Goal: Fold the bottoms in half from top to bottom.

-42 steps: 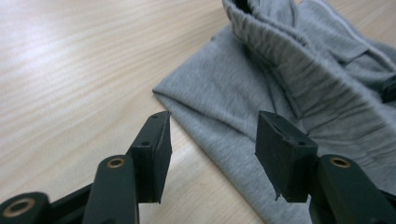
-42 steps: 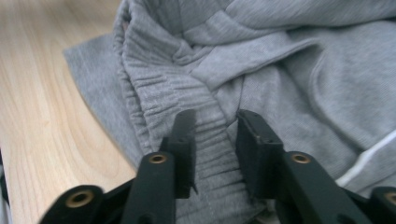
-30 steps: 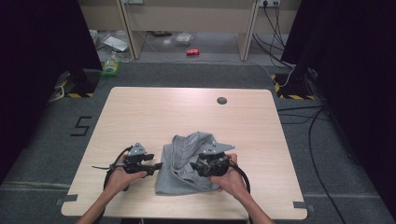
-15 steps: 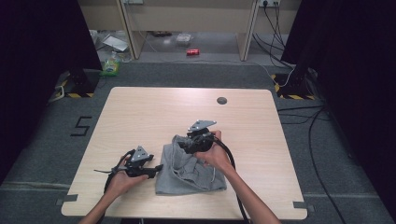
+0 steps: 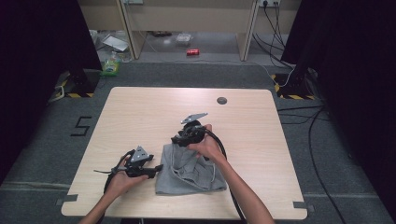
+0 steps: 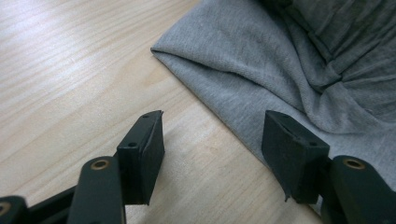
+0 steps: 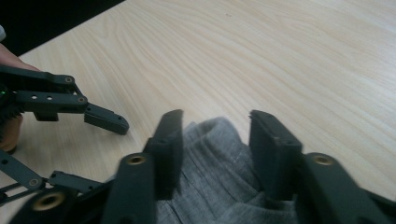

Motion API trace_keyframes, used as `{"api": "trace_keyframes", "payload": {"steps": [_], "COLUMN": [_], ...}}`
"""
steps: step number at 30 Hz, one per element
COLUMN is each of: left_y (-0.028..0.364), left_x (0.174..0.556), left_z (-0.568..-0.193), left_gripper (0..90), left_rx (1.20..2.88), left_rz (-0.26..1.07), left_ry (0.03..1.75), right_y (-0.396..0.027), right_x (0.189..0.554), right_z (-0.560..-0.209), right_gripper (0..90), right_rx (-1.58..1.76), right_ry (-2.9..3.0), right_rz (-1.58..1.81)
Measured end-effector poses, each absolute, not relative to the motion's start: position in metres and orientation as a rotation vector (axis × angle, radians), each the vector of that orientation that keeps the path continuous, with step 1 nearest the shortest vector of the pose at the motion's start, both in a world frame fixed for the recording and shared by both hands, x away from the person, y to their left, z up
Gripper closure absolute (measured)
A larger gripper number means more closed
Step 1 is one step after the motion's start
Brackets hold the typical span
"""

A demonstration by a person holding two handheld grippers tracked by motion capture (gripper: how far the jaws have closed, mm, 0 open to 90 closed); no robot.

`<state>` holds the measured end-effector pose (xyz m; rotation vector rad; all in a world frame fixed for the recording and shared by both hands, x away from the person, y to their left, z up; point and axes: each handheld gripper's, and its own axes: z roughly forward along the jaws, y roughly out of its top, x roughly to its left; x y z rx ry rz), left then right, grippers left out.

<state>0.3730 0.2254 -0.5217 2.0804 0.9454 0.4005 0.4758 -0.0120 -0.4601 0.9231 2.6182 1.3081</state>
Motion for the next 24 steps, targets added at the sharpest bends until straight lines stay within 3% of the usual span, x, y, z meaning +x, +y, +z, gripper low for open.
{"api": "trace_keyframes", "payload": {"steps": [2, 6, 16, 24], "left_y": [0.225, 0.225, 0.225, 0.226], "left_x": [0.373, 0.373, 0.373, 0.373], "left_z": [-0.522, -0.522, -0.522, -0.522], "left_gripper": [38.2, 38.2, 38.2, 38.2], "left_rx": [2.08, 2.079, 2.079, 2.081], "left_rz": [0.4, 0.4, 0.4, 0.398], "left_ry": [0.945, 0.945, 0.945, 0.94], "right_y": [-0.013, -0.019, -0.065, -0.104], "right_x": [0.476, 0.469, 0.416, 0.354], "right_z": [-0.46, -0.455, -0.428, -0.44], "right_gripper": [69.2, 78.5, 83.4, 84.0], "right_rx": [0.938, 0.921, 0.897, 0.89], "right_ry": [2.624, 2.608, 2.458, 2.386], "right_rz": [1.312, 1.334, 1.495, 1.529]}}
